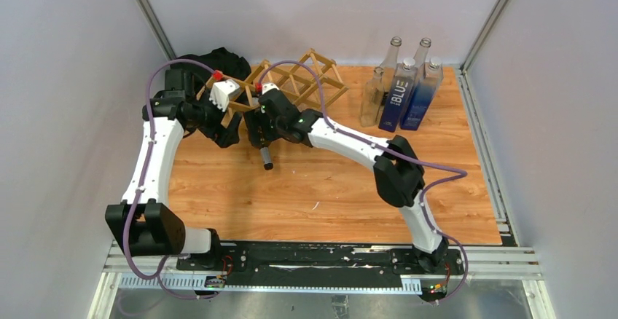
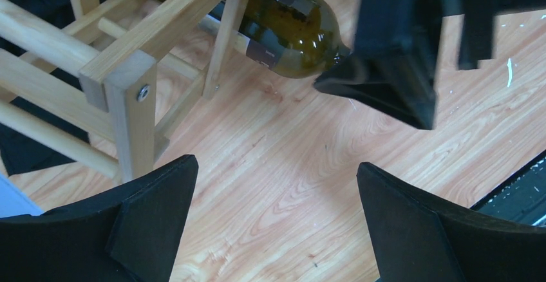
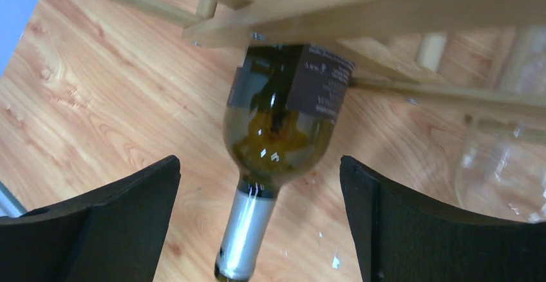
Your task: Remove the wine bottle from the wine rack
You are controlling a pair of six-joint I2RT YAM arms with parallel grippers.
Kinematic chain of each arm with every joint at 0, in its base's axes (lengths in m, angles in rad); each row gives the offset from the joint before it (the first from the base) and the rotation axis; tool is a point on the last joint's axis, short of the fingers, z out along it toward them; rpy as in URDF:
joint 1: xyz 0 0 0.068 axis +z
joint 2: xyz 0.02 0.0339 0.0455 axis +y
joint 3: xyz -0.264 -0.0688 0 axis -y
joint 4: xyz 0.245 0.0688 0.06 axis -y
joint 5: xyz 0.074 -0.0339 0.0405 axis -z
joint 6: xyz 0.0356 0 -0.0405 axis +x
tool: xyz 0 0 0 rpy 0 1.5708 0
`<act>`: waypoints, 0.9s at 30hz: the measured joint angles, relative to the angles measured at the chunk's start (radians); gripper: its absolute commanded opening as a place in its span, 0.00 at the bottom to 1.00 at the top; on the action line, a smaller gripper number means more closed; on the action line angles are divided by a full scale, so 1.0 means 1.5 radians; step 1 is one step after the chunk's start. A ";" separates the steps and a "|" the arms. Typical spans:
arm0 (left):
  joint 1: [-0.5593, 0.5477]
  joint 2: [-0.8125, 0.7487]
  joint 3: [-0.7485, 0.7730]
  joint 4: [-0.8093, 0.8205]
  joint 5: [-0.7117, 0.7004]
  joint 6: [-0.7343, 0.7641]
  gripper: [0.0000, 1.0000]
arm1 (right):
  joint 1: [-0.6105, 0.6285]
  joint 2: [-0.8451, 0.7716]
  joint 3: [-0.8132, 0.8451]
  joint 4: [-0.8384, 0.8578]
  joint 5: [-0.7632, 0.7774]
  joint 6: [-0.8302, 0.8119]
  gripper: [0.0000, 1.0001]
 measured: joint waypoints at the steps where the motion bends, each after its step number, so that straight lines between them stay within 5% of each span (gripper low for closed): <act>1: 0.000 0.005 -0.006 0.008 0.003 0.003 1.00 | 0.000 0.015 0.016 -0.007 0.000 0.000 0.97; 11: 0.000 0.022 -0.022 0.036 0.030 0.018 1.00 | -0.007 0.117 0.114 -0.026 -0.017 -0.003 0.97; 17: 0.000 0.038 -0.022 0.049 0.040 0.018 1.00 | -0.015 0.149 0.158 -0.019 -0.040 -0.003 0.88; 27: 0.001 0.041 -0.031 0.052 0.040 0.026 0.99 | -0.017 0.148 0.142 0.016 -0.049 0.005 0.85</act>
